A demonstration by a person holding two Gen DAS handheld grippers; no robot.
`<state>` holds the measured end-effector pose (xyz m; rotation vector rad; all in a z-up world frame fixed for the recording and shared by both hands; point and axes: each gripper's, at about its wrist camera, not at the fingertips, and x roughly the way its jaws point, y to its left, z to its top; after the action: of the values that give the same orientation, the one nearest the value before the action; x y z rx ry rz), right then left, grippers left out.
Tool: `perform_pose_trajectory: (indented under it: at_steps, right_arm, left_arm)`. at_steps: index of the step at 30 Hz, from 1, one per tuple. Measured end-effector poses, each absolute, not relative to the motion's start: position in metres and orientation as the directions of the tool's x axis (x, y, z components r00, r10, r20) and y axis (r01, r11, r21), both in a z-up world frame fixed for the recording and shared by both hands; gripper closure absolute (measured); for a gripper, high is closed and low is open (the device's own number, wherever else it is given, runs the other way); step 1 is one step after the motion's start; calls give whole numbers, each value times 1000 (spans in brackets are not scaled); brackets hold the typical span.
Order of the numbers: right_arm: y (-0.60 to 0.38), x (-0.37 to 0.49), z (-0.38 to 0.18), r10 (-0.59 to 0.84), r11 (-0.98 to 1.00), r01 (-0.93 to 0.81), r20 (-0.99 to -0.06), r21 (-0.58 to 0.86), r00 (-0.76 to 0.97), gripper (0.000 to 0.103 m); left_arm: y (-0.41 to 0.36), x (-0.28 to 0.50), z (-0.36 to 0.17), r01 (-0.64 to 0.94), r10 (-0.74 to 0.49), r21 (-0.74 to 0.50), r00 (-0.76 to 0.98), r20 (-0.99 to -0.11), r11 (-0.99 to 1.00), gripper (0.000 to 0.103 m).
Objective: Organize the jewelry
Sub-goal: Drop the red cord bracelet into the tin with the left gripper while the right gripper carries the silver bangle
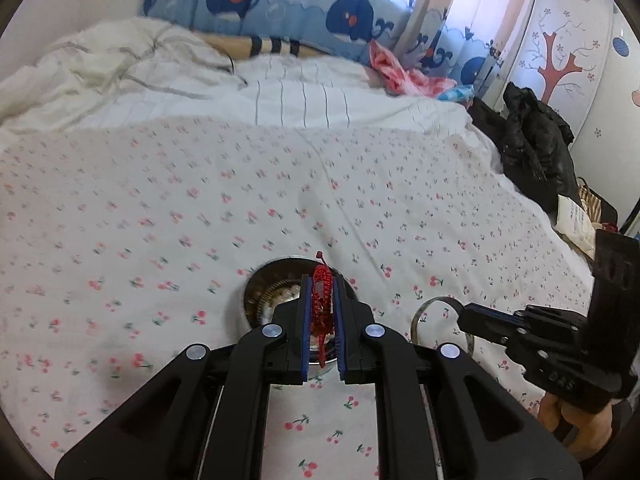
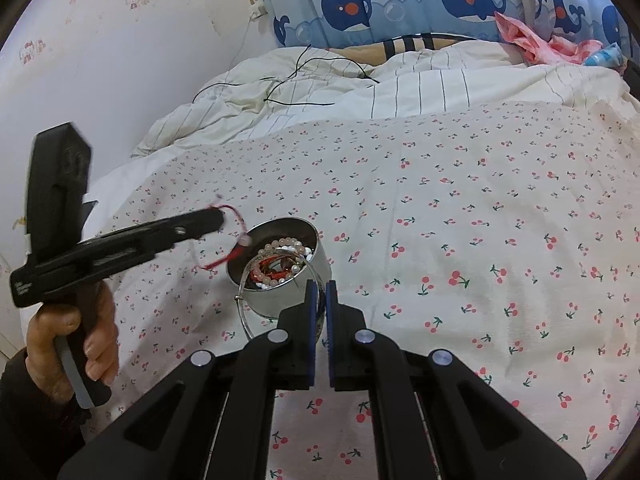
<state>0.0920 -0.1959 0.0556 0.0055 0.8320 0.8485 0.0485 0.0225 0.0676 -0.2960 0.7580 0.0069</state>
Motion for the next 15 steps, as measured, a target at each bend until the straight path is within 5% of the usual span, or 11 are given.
perform_pose_trajectory:
  at_steps: [12, 15]
  right_arm:
    - [-199, 95, 54, 669, 683, -650, -645, 334, 371, 98]
    - [-198, 95, 54, 669, 682, -651, -646, 335, 368, 98]
  left_arm:
    - [26, 78, 32, -98, -203, -349, 656, -727, 932, 89]
    - [20, 85, 25, -127, -82, -203, 619, -781, 971, 50]
